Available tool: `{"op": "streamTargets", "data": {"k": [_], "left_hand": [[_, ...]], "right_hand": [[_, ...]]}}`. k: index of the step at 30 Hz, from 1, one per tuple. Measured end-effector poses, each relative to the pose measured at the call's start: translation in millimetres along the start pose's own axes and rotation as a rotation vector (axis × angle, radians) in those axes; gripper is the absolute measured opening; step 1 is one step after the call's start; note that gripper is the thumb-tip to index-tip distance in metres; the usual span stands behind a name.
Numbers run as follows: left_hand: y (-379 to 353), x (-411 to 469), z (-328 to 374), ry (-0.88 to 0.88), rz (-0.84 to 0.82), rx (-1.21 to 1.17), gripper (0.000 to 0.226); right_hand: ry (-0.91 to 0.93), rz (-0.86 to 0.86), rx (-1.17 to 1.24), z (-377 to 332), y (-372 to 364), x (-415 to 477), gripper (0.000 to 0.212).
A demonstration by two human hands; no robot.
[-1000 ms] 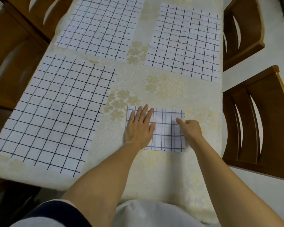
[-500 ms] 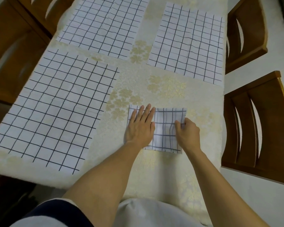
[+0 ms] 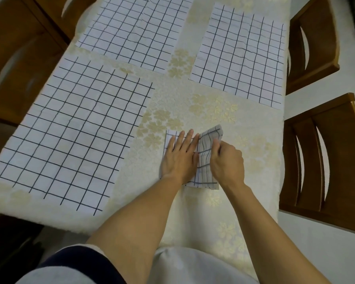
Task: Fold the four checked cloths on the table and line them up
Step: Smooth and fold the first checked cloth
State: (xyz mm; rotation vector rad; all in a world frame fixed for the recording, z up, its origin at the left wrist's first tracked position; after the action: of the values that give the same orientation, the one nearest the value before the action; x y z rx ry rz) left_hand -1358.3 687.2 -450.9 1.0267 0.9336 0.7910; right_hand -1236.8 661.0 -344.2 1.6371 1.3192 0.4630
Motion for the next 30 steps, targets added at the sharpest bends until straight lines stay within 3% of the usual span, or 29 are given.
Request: {"op": "streamTargets", "data": {"k": [6, 8, 10, 12, 16, 18, 20, 24, 28, 30], "left_hand": [[3, -1, -2, -0.048, -0.016, -0.038, 0.069], [12, -1, -7, -0.048, 0.032, -0.326, 0.062], [26, -2, -18, 0.046, 0.101, -0.834, 0.049], [43, -9, -29, 0.14, 0.137, -1.124, 0.056], [54, -14, -44, 0.304, -0.105, -1.421, 0.081], [51, -12, -52, 0.353, -0.157, -1.425, 0.058], [49, -9, -59, 0.383, -0.088, -1.293, 0.036], [45, 2, -72, 0.412, -0.054, -0.98, 0.039], [41, 6, -76, 0.438, -0.086, -0.969, 0.057], [40, 4, -80, 0.427, -0.046, -0.93, 0.05]], "right_hand": [[0.037, -0.025, -0.048, -20, -12, -10, 0.047], [0.041, -0.023, -0.015, -25, -16, -10, 0.048], [0.053, -0.019, 0.011, -32, -18, -12, 0.048], [0.054, -0.034, 0.013, -42, -24, -14, 0.05], [0.077, -0.184, 0.113, -56, -51, -16, 0.049], [0.096, -0.272, 0.237, -54, -64, -17, 0.047], [0.123, -0.262, 0.305, -47, -64, -19, 0.042], [0.221, -0.089, 0.141, -23, -54, -23, 0.038], [0.311, -0.166, -0.079, 2, -78, -23, 0.047], [0.342, -0.199, -0.149, 12, -90, -25, 0.051]]}}
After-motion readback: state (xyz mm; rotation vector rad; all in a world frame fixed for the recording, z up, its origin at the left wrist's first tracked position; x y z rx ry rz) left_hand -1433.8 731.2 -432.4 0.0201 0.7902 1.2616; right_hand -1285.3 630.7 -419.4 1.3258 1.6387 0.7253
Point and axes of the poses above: each hand's wrist, its own x-axis towards the middle knuckle, its own y-axis out of the back of the hand, z = x × y, the point moved 5 cm from there along x, towards the middle knuckle, and after that the axes turned 5 degrees about -z, right-handed, at the moved point
